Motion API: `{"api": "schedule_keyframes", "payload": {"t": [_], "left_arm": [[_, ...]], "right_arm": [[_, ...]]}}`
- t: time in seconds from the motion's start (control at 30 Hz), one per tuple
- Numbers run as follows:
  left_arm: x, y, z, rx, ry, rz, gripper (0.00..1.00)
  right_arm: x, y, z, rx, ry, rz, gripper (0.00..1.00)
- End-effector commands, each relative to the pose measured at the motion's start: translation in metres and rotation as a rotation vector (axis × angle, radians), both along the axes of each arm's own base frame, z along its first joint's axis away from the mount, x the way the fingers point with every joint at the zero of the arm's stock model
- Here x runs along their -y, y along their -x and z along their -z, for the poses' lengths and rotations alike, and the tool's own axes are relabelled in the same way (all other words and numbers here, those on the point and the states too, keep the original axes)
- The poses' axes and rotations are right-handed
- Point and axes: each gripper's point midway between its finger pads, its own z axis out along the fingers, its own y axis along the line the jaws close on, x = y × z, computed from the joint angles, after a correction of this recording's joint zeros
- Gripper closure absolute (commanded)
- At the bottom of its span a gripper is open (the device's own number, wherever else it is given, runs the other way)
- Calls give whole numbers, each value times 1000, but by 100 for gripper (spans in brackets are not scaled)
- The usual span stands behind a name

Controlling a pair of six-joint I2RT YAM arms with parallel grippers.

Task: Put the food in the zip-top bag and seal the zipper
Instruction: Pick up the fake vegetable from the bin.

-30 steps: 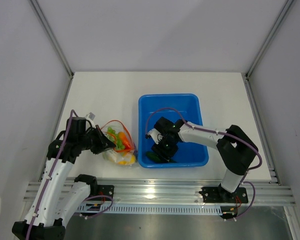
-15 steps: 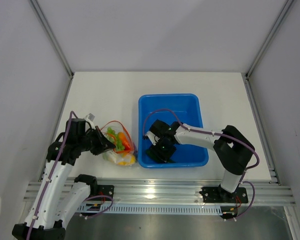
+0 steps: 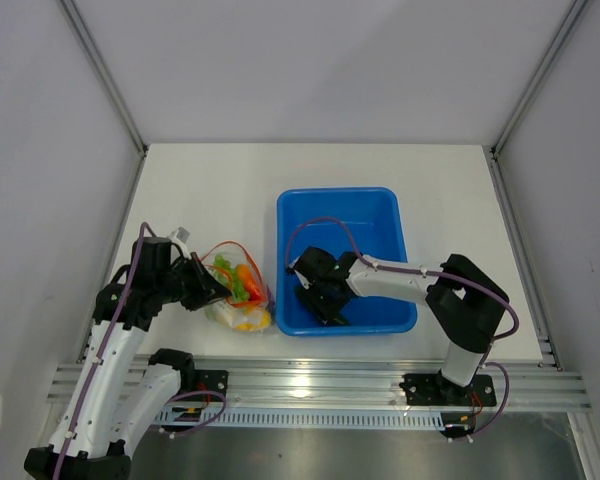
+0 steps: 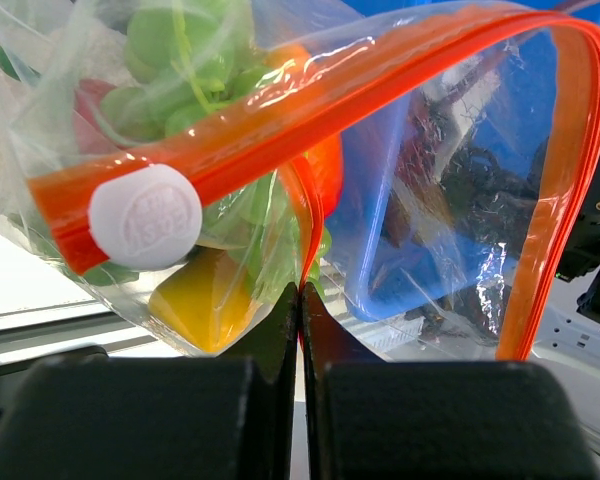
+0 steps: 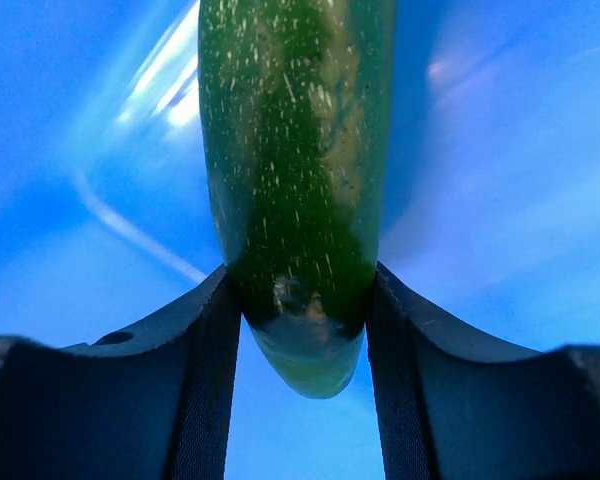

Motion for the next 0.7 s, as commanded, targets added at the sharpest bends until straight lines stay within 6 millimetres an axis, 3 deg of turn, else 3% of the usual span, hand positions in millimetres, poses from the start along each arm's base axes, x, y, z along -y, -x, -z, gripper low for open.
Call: {"api": "schedule_keyframes", "payload": {"t": [0.0, 0.1, 0.3, 0.5, 0.67], "left_arm": [[-2, -5, -3, 35, -4, 1, 99], [-1, -5, -4, 35, -3, 2, 100], [0, -7, -9, 43, 2, 5, 99], [0, -10, -19, 61, 6, 5, 99], [1, -14, -24, 73, 6, 7, 99]], "right_arm": [[49, -23, 45, 99, 238, 90, 100], [56, -34, 43, 112, 264, 129, 100], [50, -68, 11, 140, 170, 244, 100], [32, -83, -36, 173, 50, 262, 100], [19, -94, -89, 217, -72, 285, 100]]}}
